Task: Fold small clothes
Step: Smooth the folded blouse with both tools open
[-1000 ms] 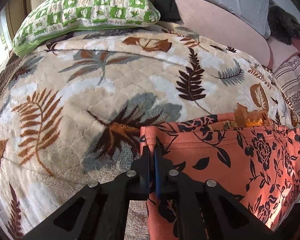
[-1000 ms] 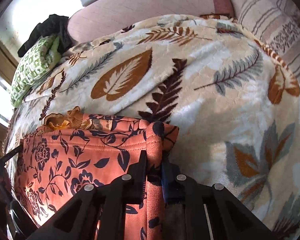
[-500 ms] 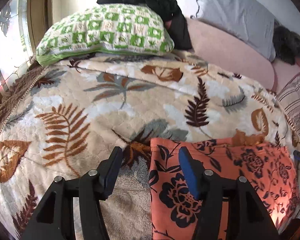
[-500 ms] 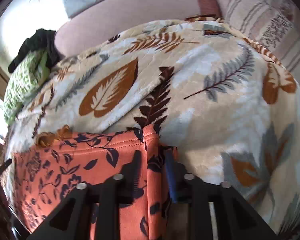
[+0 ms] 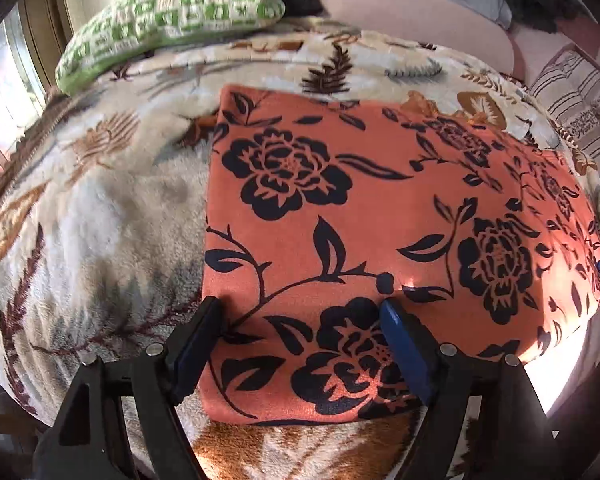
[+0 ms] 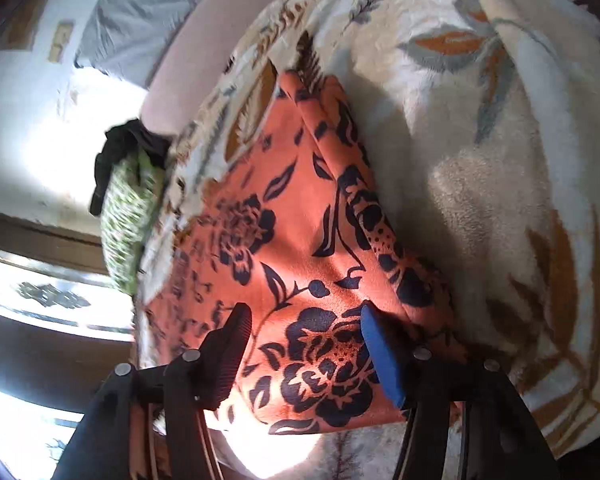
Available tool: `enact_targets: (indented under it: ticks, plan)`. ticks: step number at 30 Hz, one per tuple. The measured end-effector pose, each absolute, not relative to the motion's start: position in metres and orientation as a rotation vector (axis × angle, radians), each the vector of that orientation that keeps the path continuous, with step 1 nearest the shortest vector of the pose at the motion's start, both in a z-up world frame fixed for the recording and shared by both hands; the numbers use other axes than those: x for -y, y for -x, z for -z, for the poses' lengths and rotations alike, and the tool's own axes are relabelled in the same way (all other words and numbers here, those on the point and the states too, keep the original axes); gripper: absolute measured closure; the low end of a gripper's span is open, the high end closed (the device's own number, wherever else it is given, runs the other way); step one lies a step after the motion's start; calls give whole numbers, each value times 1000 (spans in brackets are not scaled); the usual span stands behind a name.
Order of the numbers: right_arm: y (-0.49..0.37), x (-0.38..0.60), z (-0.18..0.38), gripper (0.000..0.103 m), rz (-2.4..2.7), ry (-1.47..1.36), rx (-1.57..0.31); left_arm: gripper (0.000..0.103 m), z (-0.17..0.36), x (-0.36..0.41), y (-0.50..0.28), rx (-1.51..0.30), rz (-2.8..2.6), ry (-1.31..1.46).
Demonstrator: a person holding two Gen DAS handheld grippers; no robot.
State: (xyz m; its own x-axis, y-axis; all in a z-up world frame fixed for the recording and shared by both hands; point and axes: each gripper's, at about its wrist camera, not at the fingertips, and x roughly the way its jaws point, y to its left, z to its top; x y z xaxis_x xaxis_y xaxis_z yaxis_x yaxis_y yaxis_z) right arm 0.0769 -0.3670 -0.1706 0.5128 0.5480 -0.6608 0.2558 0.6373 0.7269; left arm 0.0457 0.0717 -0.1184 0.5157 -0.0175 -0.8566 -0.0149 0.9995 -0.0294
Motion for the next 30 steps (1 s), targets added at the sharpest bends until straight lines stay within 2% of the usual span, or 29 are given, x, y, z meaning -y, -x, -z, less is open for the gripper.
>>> enact_targets:
  ticks: [4,5,6,8,9,11,15,18,20,22,23,24,26,30]
  plan:
    - [-59,357,116,24,-277,-819,-930,22,94,-71,-37,-983,23,92]
    - [-58,354,113,17,-324,-833,-904,22,94,-70,-37,-1001,12,89]
    - [-57,351,116,15,-346,-842,-901,22,96,-70,-37,-1027,-3,86]
    - [-63,350,149,15,-241,-794,-1026,22,98,-70,-34,-1060,-25,102]
    - [-63,354,172,21,-138,-796,-1143,22,98,-72,-32,-1065,-35,117]
    - [-57,362,164,23,-106,-857,-1090,22,99,-76,-31,-1059,-42,135]
    - [-74,344,105,22,-126,-707,-996,22,93,-76,-32,-1051,-41,122]
    - [-98,332,83,20,-203,-674,-944,22,89,-75,-31,-1044,-35,117]
    - [-118,334,94,17,-222,-715,-949,22,87,-76,-30,-1043,-39,115]
    - [-139,344,130,17,-147,-722,-1033,22,87,-76,-31,-1048,-40,113]
    - [-144,355,157,18,-67,-751,-1127,22,87,-77,-32,-1052,-42,113]
    - [-143,364,168,21,-50,-835,-1122,22,85,-78,-32,-1052,-43,110]
    - [-134,368,148,21,-60,-885,-1047,22,84,-80,-32,-1040,-49,99]
    - [-119,350,117,20,-148,-795,-1021,22,89,-79,-36,-1056,-48,103]
